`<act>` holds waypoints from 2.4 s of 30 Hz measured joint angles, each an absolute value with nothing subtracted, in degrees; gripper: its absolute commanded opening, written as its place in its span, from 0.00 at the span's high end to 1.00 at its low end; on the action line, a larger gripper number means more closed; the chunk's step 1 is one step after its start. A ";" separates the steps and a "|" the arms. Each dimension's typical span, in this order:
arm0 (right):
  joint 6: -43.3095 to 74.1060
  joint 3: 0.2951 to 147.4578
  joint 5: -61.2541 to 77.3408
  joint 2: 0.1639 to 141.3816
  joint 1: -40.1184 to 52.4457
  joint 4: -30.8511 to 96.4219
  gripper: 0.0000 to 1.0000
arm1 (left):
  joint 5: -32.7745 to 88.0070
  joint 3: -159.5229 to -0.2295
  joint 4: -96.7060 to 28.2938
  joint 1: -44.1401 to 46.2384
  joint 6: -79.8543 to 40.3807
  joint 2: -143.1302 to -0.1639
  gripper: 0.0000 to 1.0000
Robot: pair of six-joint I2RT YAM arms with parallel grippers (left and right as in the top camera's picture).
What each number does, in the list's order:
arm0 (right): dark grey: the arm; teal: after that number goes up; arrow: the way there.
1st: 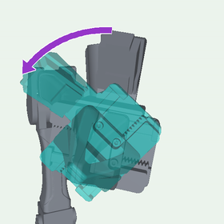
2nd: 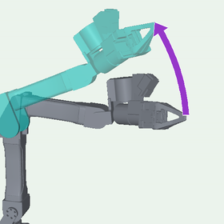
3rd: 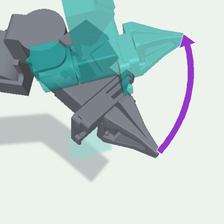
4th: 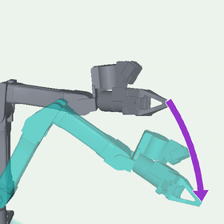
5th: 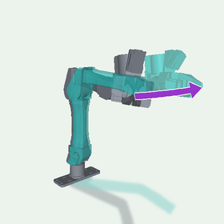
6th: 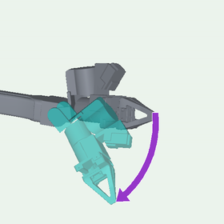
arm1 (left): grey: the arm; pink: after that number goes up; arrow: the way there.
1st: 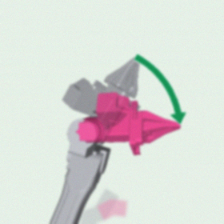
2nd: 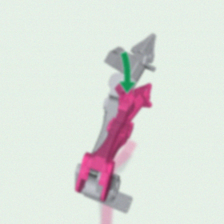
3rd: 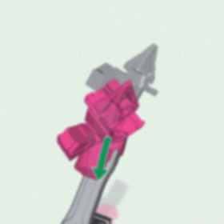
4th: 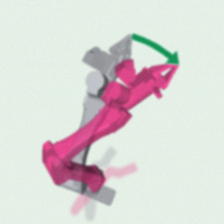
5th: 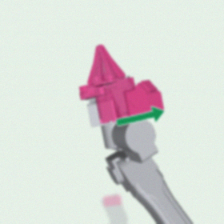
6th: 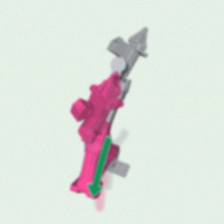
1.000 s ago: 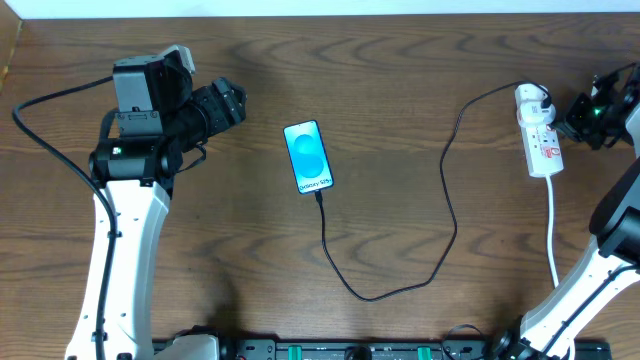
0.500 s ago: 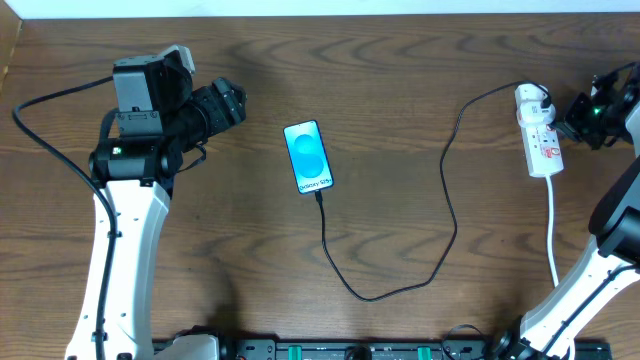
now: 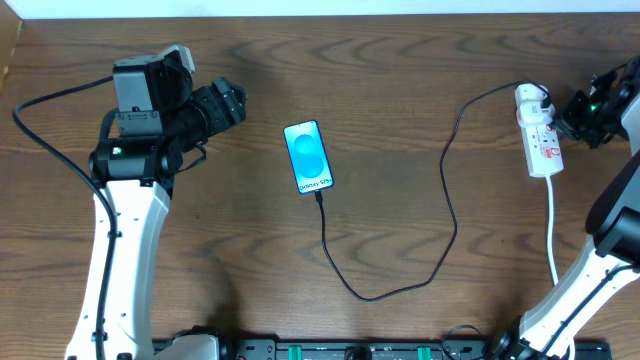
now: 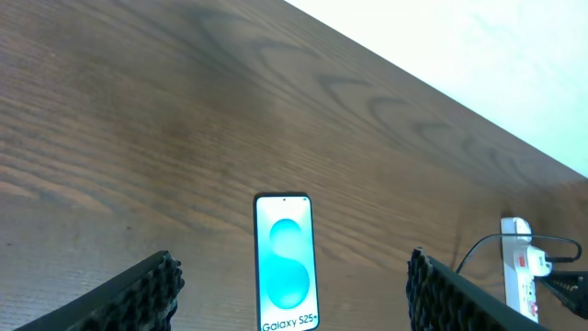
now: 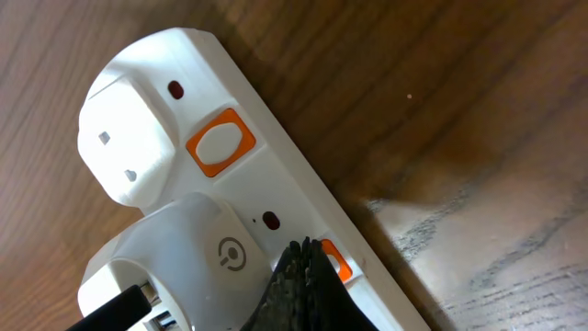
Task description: Plug charger to phone and switch on socket
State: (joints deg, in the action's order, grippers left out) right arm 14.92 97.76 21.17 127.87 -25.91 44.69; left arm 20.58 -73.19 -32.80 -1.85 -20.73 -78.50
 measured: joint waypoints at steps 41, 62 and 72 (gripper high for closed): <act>18.37 93.58 21.61 118.78 -28.03 47.53 0.99 | 20.58 -73.19 -32.80 -1.85 -20.73 -78.50 0.20; 10.70 93.58 14.92 121.43 -24.73 42.13 0.99 | 20.58 -73.19 -32.80 -1.85 -20.73 -78.50 0.20; 9.96 93.58 14.92 121.51 -24.56 40.77 0.99 | 20.58 -73.19 -32.80 -1.85 -20.73 -78.50 0.20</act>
